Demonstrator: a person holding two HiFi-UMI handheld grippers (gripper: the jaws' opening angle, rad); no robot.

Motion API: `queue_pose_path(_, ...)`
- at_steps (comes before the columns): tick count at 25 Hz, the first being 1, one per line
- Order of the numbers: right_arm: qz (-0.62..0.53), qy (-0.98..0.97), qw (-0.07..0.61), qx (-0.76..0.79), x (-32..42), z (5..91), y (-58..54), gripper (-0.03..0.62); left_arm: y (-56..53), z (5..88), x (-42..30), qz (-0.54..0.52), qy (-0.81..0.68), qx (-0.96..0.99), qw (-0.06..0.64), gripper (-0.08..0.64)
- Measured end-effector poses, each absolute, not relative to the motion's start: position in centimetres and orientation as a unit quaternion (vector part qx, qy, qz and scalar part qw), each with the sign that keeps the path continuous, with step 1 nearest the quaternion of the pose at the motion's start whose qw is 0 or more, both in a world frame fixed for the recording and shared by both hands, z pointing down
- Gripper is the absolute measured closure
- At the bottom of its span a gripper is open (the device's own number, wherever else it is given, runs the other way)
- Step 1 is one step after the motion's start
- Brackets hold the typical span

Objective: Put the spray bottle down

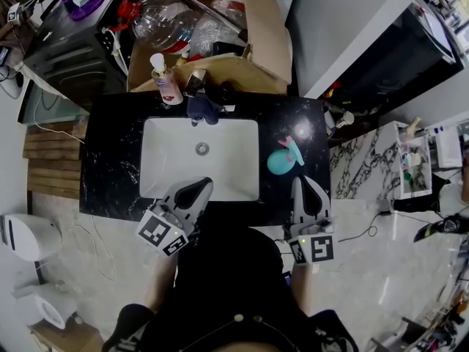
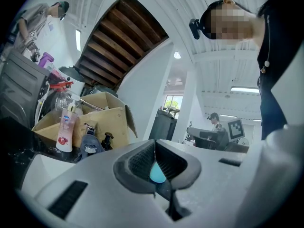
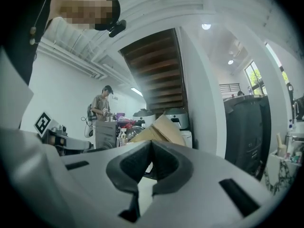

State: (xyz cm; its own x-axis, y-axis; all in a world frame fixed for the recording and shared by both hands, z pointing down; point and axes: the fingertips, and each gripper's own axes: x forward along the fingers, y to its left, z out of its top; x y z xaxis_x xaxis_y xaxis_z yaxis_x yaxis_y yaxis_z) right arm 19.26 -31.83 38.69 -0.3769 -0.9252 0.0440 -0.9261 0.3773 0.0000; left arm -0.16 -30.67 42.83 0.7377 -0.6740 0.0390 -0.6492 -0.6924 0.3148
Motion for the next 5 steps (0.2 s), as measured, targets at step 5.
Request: queue_pose_path(5, 0.011, -0.830, 0.027, 0.557, 18.91, 38.96, -31.37, 0.589, -30.39, 43.17, -0.10, -0.040, -0.356, 0.920, 0.158, 0.549)
